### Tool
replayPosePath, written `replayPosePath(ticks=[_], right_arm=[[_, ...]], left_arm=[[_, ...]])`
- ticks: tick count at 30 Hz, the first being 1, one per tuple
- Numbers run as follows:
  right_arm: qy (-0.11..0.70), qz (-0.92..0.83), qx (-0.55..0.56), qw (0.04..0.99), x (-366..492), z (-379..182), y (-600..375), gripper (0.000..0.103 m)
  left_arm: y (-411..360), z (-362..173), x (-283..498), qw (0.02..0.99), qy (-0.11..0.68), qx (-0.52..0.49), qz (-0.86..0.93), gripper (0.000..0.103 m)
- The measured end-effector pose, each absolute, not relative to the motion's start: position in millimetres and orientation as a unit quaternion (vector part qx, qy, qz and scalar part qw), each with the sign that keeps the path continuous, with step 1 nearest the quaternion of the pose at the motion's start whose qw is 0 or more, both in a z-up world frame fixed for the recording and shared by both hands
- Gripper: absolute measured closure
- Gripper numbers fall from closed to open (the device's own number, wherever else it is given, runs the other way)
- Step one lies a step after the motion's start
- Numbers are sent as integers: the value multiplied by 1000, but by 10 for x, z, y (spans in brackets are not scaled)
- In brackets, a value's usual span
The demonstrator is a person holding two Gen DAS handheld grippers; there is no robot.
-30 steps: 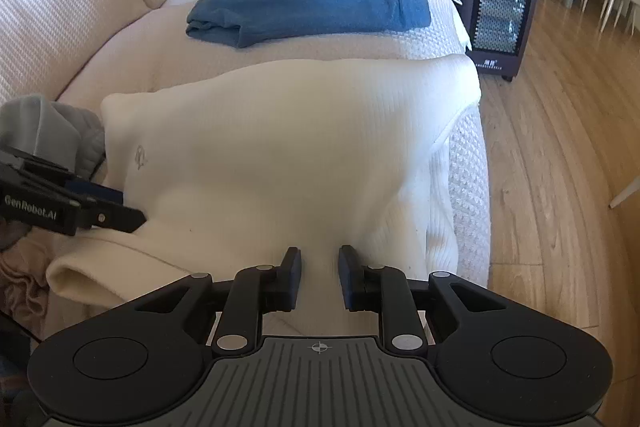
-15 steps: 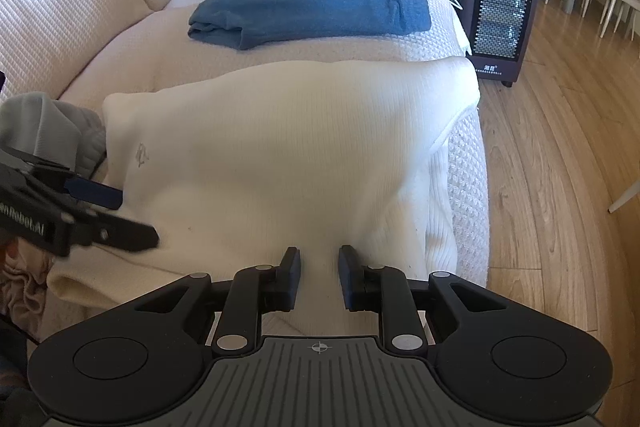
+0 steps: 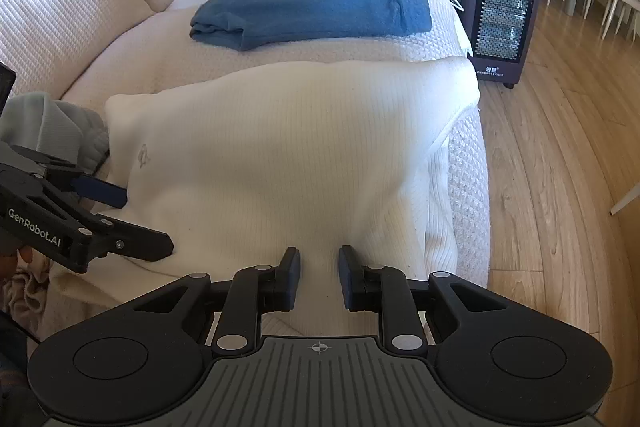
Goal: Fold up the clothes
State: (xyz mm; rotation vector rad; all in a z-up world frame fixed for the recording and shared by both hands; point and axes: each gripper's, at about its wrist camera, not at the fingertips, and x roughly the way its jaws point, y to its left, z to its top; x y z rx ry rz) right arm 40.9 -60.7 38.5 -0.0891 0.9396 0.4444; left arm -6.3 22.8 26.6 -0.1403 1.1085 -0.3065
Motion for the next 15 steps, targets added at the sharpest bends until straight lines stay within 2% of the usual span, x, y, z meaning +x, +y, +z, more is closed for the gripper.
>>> replayPosePath(ticks=[15], right_arm=[[425,207,-85,877,316,358,-509,81]], left_arm=[[134,251,-59,845,517,-42,-129,0]])
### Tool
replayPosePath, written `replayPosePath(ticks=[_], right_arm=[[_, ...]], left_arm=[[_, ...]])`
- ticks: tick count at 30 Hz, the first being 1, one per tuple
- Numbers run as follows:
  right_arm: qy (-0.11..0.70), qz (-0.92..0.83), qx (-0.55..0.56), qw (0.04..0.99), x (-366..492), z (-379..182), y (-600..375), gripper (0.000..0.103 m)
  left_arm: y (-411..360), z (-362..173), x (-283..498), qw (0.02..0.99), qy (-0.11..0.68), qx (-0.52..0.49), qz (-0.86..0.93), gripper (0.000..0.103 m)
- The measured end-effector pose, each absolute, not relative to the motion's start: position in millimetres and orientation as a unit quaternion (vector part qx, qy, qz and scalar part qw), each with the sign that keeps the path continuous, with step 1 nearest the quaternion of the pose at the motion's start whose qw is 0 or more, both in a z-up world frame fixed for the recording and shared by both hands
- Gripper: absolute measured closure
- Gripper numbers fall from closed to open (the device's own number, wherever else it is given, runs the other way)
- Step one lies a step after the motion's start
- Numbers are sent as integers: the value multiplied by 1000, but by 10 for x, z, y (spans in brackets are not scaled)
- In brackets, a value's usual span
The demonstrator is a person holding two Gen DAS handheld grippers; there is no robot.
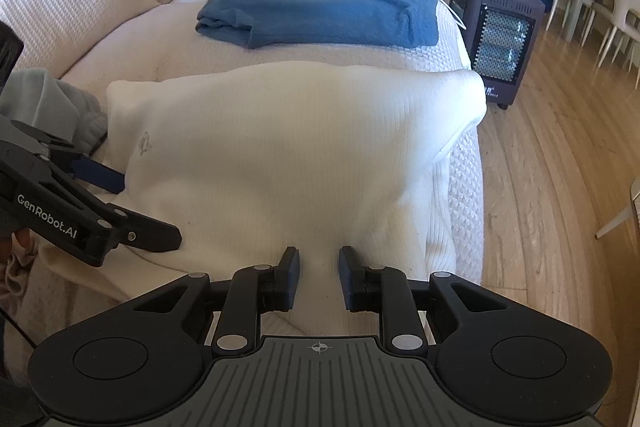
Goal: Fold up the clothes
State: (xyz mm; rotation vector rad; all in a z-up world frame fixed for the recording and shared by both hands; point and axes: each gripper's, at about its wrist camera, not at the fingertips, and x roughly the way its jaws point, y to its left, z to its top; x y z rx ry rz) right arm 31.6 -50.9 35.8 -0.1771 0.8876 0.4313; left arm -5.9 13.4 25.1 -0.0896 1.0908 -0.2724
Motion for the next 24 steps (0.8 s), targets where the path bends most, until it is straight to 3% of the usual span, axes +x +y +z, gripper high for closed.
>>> replayPosePath(ticks=[24], right_arm=[[420,208,-84,879,299,355,-522,80]], left_arm=[[100,247,-67,849,512,-38,-126,0]])
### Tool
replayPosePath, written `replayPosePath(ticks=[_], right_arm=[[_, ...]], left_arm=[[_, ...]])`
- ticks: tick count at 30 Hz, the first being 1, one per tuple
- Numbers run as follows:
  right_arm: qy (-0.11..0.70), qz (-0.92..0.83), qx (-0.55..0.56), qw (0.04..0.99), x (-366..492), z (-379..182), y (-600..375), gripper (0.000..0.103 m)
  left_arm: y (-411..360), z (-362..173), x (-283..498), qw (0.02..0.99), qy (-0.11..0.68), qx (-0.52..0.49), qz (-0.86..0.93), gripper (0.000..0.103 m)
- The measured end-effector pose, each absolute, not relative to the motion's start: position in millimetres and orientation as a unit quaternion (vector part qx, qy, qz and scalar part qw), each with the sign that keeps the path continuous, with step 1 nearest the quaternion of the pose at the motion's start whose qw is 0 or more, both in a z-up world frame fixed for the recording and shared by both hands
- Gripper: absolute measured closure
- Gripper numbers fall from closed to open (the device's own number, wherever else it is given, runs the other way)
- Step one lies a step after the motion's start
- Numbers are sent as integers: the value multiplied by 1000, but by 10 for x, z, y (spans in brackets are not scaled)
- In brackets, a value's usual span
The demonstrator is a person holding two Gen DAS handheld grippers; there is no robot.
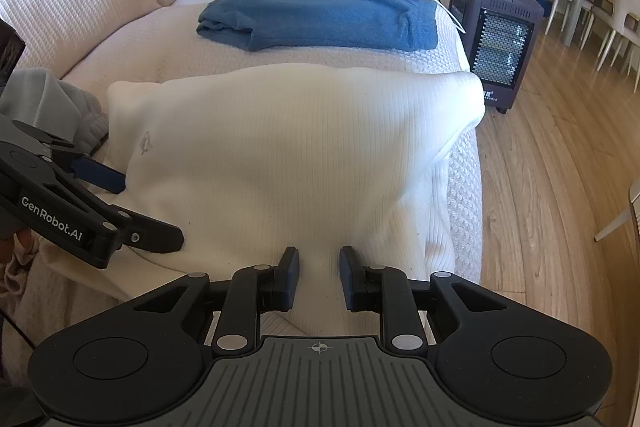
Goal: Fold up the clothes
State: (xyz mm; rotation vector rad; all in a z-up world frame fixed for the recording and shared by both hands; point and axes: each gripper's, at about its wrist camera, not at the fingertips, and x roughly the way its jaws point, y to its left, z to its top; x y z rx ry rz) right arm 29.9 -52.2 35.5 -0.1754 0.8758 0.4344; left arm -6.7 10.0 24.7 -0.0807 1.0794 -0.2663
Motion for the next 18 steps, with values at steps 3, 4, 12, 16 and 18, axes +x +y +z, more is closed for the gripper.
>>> replayPosePath(ticks=[3,4,12,16,18], right_arm=[[420,209,-84,879,294,354,-522,80],[420,208,-84,879,293,353,-520,80],[419,210,-84,879,294,354,-528,80],[419,211,-83,879,295,351,-527,80],[418,212,-83,879,296,350,-531,80]], left_arm=[[103,244,-71,849,511,-38,-127,0],[103,243,-72,850,511,-37,-127,0],[84,243,-63,849,511,-32,-128,0],[87,242,-70,851,509,-30,-129,0],[85,241,-76,851,508,-28,-129,0]])
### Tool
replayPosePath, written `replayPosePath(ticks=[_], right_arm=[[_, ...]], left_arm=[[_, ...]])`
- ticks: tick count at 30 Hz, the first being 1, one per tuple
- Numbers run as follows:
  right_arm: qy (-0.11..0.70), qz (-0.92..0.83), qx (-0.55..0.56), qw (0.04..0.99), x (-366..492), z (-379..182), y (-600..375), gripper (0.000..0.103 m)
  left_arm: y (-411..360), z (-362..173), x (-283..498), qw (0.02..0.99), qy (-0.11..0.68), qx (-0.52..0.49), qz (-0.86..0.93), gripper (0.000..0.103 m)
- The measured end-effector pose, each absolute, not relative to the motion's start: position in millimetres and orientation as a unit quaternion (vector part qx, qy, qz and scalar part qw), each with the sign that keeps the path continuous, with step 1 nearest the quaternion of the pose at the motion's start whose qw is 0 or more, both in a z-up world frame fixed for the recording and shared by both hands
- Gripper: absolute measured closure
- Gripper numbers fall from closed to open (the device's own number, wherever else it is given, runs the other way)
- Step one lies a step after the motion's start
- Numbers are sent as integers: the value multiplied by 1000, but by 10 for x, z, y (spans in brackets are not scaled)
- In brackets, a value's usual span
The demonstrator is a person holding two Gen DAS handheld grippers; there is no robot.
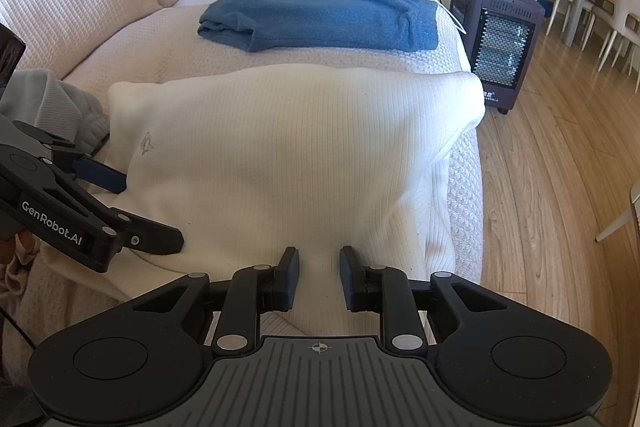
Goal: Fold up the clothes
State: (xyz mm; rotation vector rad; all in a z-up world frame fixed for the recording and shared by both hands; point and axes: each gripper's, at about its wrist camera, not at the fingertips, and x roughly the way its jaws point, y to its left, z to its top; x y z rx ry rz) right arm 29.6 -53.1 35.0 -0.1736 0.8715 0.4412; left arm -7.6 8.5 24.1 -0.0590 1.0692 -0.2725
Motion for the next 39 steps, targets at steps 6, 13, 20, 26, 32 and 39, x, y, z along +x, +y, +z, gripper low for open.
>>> replayPosePath(ticks=[6,13,20,26,32,39], right_arm=[[416,210,-87,881,282,351,-521,80],[416,210,-87,881,277,351,-520,80],[414,210,-89,881,270,349,-517,79],[414,210,-88,882,267,352,-521,79],[414,210,-88,881,268,351,-526,79],[413,211,-88,881,270,353,-533,79]], left_arm=[[73,244,-67,850,510,-22,-130,0],[65,246,-85,853,506,-22,-129,0],[56,240,-107,855,502,-22,-129,0],[60,242,-99,856,501,-22,-129,0],[55,243,-105,856,500,-21,-129,0],[48,252,-109,857,499,-20,-129,0]])
